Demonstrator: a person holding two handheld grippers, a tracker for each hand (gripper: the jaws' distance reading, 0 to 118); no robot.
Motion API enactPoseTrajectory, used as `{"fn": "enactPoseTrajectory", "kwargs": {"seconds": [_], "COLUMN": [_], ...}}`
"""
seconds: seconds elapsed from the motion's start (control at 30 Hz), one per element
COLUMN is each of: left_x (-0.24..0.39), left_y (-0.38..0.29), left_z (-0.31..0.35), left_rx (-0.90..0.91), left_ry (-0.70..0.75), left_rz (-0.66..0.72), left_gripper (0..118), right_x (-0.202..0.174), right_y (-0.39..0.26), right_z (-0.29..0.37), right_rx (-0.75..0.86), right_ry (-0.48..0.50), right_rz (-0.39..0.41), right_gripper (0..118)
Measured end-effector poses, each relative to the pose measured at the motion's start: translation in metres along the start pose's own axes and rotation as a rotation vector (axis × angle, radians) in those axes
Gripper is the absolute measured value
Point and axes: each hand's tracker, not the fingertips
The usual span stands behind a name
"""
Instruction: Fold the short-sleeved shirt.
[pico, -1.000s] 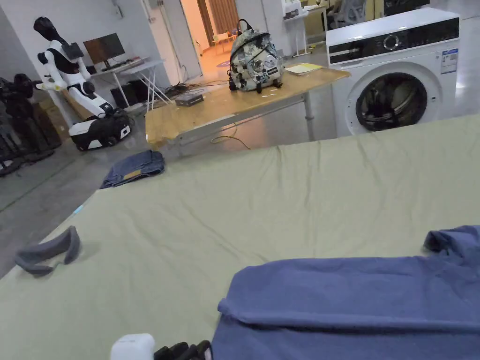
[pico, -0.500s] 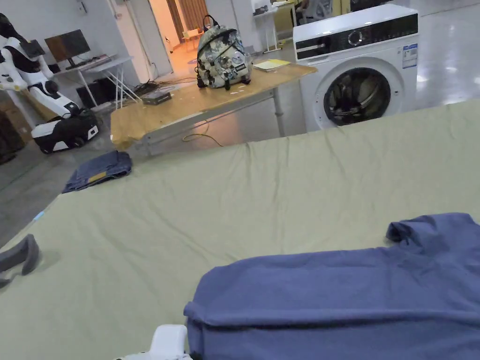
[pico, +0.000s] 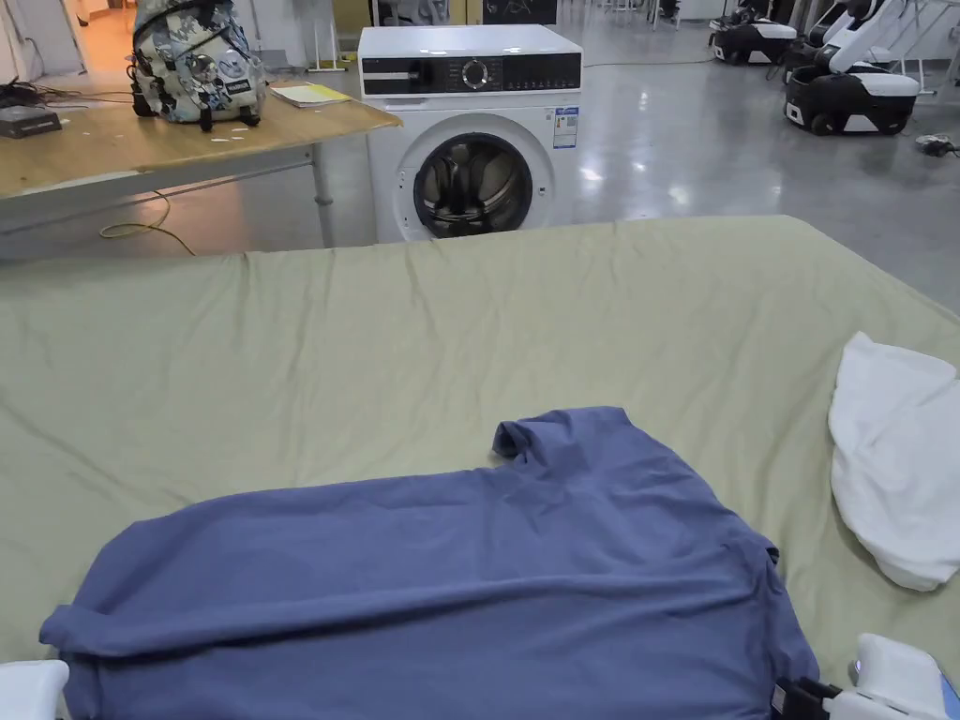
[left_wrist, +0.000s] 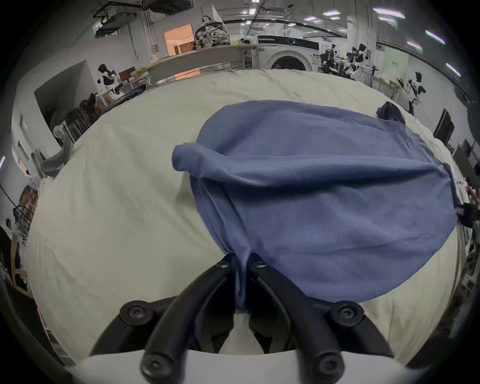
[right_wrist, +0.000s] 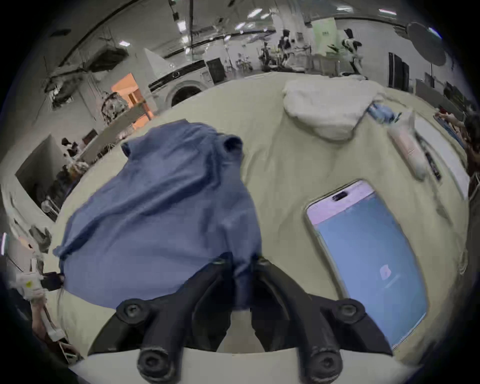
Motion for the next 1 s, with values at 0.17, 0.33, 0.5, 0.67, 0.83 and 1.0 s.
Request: {"fn": "enactPoseTrajectory", "kwargs": {"seconds": [0.17,0.33,0.5,0.67,0.83,1.0], "left_x": [-0.022,-0.046,-0.047,-0.052,-0.061,-0.070], "left_y": [-0.001,-0.005,-0.045,-0.105,-0.126,-0.136], "left_z": [0.016,0.090,0.136,0.144,0.140,0.129], "left_rx": [0.084,0.213,0.218,0.115,0.078,0.156], "left_ry": [-0.063,-0.066,-0.013,-0.031,-0.043,-0.057], "left_rz": [0.026,0.106,0.087,0.158,0.210,0.230], "left_gripper": [2,2,2,2,2,51], "right_x": [-0.005,-0.026,-0.037,-0.018,-0.009,-0.012], "right_y": [0.006,0.013,-0.002,-0.033,-0.049,-0.052], "right_z": [0.020,0.068,0.099,0.114,0.121,0.115], "right_rx": [0.024,0.117,0.102,0.048,0.005,0.025], "right_ry": [-0.025,-0.020,0.019,-0.029,-0.081,-0.120], "right_rz": [0.015,0.095,0.132,0.145,0.165,0.158], "right_gripper": [10,10,10,10,10,59]}}
